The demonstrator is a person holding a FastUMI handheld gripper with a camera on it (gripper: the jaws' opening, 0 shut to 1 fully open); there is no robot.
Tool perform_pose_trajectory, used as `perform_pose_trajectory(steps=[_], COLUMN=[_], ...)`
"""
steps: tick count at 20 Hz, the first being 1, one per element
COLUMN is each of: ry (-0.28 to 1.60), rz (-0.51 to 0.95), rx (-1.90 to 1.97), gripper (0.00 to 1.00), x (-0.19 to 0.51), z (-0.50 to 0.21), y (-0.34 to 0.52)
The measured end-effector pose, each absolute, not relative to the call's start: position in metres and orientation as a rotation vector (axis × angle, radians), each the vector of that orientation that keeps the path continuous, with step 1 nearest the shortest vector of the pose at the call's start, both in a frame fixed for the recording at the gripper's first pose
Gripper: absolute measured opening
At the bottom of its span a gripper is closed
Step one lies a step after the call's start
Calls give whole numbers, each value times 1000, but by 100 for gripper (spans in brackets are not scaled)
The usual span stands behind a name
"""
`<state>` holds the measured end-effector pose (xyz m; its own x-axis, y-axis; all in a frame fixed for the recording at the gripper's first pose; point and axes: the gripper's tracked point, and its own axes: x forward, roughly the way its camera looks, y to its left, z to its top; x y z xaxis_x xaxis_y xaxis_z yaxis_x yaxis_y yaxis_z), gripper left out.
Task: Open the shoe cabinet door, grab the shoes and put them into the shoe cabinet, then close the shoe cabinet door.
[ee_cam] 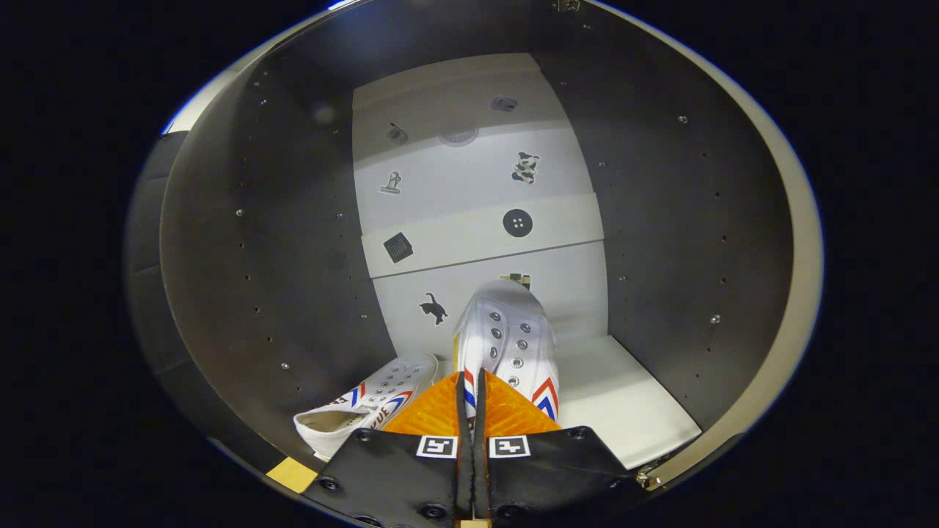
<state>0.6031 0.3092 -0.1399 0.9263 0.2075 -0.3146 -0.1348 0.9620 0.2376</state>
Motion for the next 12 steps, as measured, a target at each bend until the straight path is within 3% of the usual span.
perform_pose_trajectory(steps=[9,12], ry=[381,325], rz=[146,137], rx=[193,158], gripper=[4,14], x=[622,621], z=[-169,-154], y=[316,313])
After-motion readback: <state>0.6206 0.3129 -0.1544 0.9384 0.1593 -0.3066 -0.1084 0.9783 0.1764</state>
